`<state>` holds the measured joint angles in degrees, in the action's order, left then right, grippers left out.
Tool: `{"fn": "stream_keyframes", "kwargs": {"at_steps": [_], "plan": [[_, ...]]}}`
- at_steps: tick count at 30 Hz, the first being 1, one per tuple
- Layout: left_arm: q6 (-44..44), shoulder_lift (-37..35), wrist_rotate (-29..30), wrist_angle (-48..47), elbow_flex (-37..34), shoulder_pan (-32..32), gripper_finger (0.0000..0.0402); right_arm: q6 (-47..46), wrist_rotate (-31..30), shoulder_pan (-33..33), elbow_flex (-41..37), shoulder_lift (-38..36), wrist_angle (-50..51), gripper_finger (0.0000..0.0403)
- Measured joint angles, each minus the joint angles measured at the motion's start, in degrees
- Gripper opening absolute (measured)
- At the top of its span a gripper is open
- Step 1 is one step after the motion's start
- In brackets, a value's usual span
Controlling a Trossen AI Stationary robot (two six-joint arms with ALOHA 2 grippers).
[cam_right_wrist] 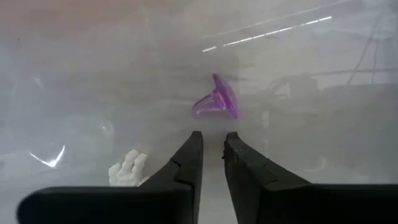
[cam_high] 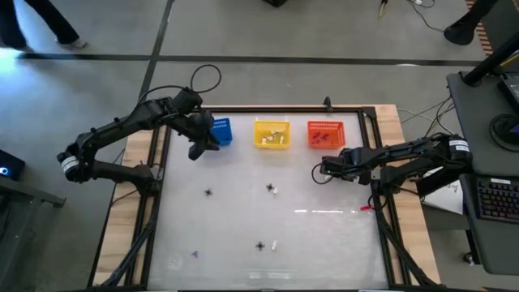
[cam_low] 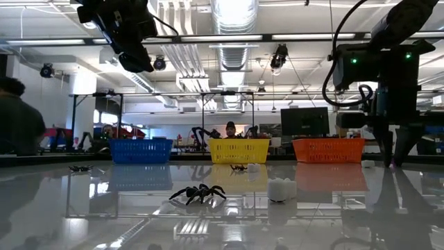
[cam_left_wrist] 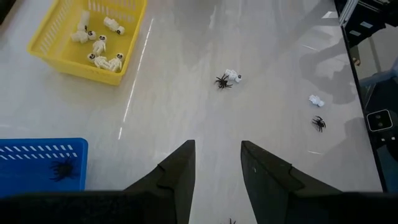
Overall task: Sort Halloween decoration
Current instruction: Put the purple witch hat toy into the orange basket
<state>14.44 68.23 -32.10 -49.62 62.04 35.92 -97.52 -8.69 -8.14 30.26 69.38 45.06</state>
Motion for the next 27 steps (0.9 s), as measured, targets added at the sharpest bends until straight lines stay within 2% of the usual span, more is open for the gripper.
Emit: {"fn": "stream_keyframes", "kwargs": {"at_steps": [6,11,16,27], "plan": [[0.0,0.0,0.0,0.0,0.0,0.0,0.0111,1.1,0.0,0.0,0.0,0.0,0.6,0.0015],[0.0,0.0,0.0,0.0,0.0,0.0,0.0111,2.6,0.4,0.0,0.2,0.0,0.9,0.0013],[0.0,0.0,0.0,0.0,0.0,0.0,0.0111,7.3,1.2,0.0,0.6,0.1,1.3,0.0035],[0.0,0.0,0.0,0.6,0.0,0.0,0.0111,12.1,-0.4,-0.1,0.9,0.1,1.7,0.0114]]}}
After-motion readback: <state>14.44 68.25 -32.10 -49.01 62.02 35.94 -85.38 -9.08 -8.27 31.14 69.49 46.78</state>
